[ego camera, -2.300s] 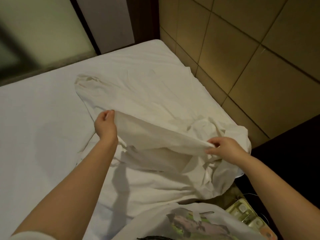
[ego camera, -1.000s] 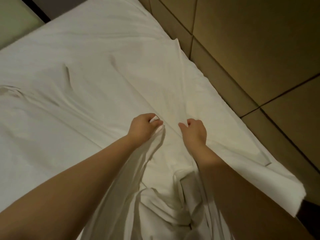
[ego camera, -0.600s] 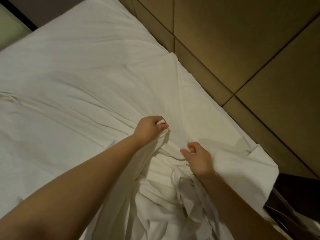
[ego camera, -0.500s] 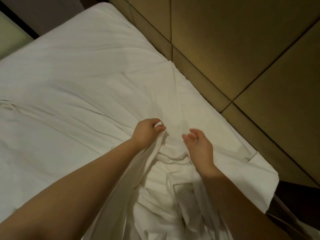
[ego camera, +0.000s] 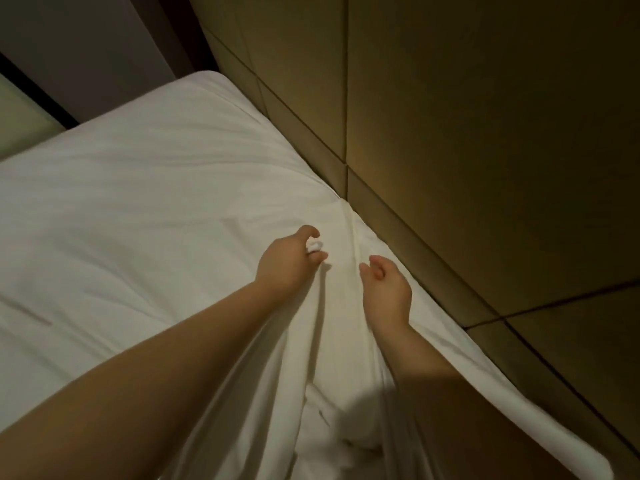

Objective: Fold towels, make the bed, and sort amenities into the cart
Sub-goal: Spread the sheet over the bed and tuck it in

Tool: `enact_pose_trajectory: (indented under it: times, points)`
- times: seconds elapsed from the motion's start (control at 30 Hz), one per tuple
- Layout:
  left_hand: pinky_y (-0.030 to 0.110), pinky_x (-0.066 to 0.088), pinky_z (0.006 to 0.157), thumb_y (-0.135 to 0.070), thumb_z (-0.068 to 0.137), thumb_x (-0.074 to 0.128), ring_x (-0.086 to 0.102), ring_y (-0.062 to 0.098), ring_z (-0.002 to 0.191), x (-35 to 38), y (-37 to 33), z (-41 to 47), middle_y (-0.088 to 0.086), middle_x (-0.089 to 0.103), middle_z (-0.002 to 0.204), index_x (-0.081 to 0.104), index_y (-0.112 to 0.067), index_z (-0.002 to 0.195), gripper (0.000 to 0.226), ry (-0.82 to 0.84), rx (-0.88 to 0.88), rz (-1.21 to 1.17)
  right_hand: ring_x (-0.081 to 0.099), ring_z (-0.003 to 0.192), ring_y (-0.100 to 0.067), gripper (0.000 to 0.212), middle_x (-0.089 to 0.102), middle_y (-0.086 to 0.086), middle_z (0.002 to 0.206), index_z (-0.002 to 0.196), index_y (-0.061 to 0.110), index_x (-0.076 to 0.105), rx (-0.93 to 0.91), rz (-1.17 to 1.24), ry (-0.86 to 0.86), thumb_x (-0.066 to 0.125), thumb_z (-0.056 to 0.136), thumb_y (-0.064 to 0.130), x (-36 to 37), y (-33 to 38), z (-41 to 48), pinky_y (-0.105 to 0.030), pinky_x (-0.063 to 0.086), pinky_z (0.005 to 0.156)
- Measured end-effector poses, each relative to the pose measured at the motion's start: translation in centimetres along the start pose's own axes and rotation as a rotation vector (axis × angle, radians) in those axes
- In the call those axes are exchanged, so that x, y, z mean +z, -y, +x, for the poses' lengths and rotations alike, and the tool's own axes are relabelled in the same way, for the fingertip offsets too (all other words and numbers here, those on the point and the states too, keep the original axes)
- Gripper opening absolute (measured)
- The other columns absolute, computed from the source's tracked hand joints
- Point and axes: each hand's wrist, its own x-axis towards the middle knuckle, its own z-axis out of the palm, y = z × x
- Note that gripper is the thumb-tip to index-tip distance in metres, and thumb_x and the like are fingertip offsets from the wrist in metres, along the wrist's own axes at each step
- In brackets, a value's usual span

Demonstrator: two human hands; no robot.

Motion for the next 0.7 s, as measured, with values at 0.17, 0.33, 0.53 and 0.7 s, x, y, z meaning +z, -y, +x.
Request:
enact_pose_trajectory:
  times: [0.17, 0.33, 0.53, 0.7]
  points:
    - [0.024, 0.039, 0.081, -0.028, 0.093, 0.058, 0.059, 0.023, 0.099, 0.4, 0.7, 3.2, 0.008, 0.064, 0.110, 0.032, -0.025, 0.146, 0.059, -0.036, 0.099, -0.018, 0.052, 0.116, -0.013, 0.039, 0.054, 0.012, 0.117, 0.135, 0.022, 0.050, 0.007, 0.103, 0.028, 0.050, 0.097, 0.032, 1.7, -1.0, 1.3, -0.020, 0.039, 0.090]
    - [0.028, 0.039, 0.091, -0.031, 0.089, 0.061, 0.056, 0.024, 0.108, 1.6, 1.1, 6.8, 0.007, 0.064, 0.118, 0.043, -0.022, 0.142, 0.056, 0.069, 0.178, 0.049, 0.049, 0.106, -0.005, 0.035, 0.053, 0.014, 0.115, 0.130, 0.024, 0.055, 0.000, 0.134, 0.041, 0.053, 0.096, 0.032, 2.4, -2.2, 2.9, -0.021, 0.040, 0.092]
    - [0.032, 0.034, 0.064, -0.024, 0.086, 0.063, 0.053, 0.024, 0.073, 3.1, 1.4, 6.9, 0.013, 0.062, 0.078, 0.061, -0.005, 0.081, 0.019, 0.066, 0.184, 0.035, 0.053, 0.097, -0.002, 0.031, 0.056, 0.017, 0.106, 0.124, 0.017, 0.060, -0.026, 0.161, 0.135, 0.055, 0.095, 0.027, 1.7, -2.1, 3.5, -0.006, 0.038, 0.078]
    - [0.037, 0.032, 0.063, -0.033, 0.086, 0.056, 0.047, 0.025, 0.064, 1.3, 0.5, 5.1, 0.017, 0.054, 0.067, 0.053, 0.003, 0.067, 0.041, 0.003, 0.238, -0.069, 0.059, 0.108, -0.010, 0.033, 0.063, 0.010, 0.111, 0.124, 0.020, 0.059, -0.029, 0.221, 0.179, 0.059, 0.093, 0.030, 1.5, -1.7, 2.7, -0.027, 0.049, 0.093]
